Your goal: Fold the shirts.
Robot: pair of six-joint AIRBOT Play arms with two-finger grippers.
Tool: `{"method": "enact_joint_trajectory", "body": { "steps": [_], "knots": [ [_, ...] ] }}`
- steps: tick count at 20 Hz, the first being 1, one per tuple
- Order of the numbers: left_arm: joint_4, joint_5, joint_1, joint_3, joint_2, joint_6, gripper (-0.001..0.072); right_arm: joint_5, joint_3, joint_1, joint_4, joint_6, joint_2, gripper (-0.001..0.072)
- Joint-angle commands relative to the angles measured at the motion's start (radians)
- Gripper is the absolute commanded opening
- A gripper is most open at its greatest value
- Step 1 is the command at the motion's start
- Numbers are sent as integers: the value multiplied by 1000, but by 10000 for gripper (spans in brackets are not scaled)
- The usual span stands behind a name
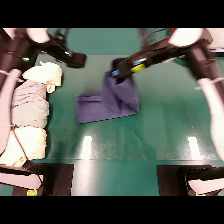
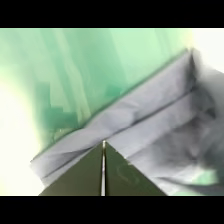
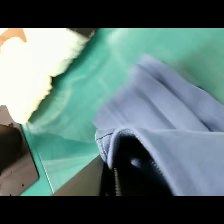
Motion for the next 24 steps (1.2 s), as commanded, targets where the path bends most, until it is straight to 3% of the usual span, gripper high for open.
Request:
{"method": "enact_joint_trajectory", "body": {
  "steps": [1, 2, 6, 11, 15, 16, 17, 20, 24],
  "knots": [
    [11, -44, 109, 1, 112, 26, 21, -108, 133, 187, 0, -2, -204, 429],
    [12, -62, 130, 1, 137, 30, 20, -95, 176, 222, 0, -2, -254, 494],
    [12, -105, 200, 0, 209, 55, 21, -23, 148, 226, -46, -2, -238, 480],
    [-3, -148, 213, 0, 220, 55, 21, 79, -156, 18, -142, 37, -37, 480],
    [-16, -147, 213, 0, 220, 55, 21, -13, -481, -218, -136, 45, 112, 489],
    [-27, -142, 213, -2, 219, 55, 21, -62, -545, -270, -123, 50, 127, 579],
    [-43, -127, 213, -9, 219, 55, 21, -99, -595, -313, -87, 55, 128, 720],
    [-74, -105, 213, -38, 215, 56, 21, -121, -667, -383, 55, 5, 58, 715],
    [-76, -103, 213, -88, 215, 80, 21, -111, -598, -336, 156, -23, -96, 713]
  ]
}}
